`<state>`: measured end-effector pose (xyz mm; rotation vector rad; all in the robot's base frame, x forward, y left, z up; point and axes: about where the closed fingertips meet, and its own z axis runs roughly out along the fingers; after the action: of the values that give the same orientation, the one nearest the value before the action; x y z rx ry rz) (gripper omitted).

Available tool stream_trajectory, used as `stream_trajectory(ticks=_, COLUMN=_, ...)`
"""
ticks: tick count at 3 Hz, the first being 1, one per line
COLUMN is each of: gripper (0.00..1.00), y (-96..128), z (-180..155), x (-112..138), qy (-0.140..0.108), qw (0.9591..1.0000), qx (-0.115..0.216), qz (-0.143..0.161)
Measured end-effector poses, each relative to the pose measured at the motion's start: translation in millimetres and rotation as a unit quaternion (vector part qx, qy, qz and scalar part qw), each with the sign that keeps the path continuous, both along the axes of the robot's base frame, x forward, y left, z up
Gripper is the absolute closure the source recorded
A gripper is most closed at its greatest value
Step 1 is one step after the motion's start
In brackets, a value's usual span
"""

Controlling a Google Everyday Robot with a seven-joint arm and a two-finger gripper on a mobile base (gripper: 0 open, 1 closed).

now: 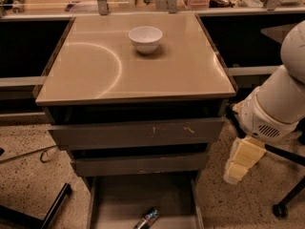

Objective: Pick redbull can from bottom drawer and place on counter

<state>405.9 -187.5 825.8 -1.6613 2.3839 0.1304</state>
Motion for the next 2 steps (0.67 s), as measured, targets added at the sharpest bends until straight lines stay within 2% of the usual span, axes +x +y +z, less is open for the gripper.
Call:
stream_trajectory(ticks=1, gripper=0.0, y=24, z=-59, x=3, qy=0.032, qw=0.9984, qx=0.044, qz=0.012)
stream_trajectory(ticks=2, gripper=0.0, y=46, z=-114, x=3, qy=0.041, qw=0.9962, qx=0.076, qz=0.004)
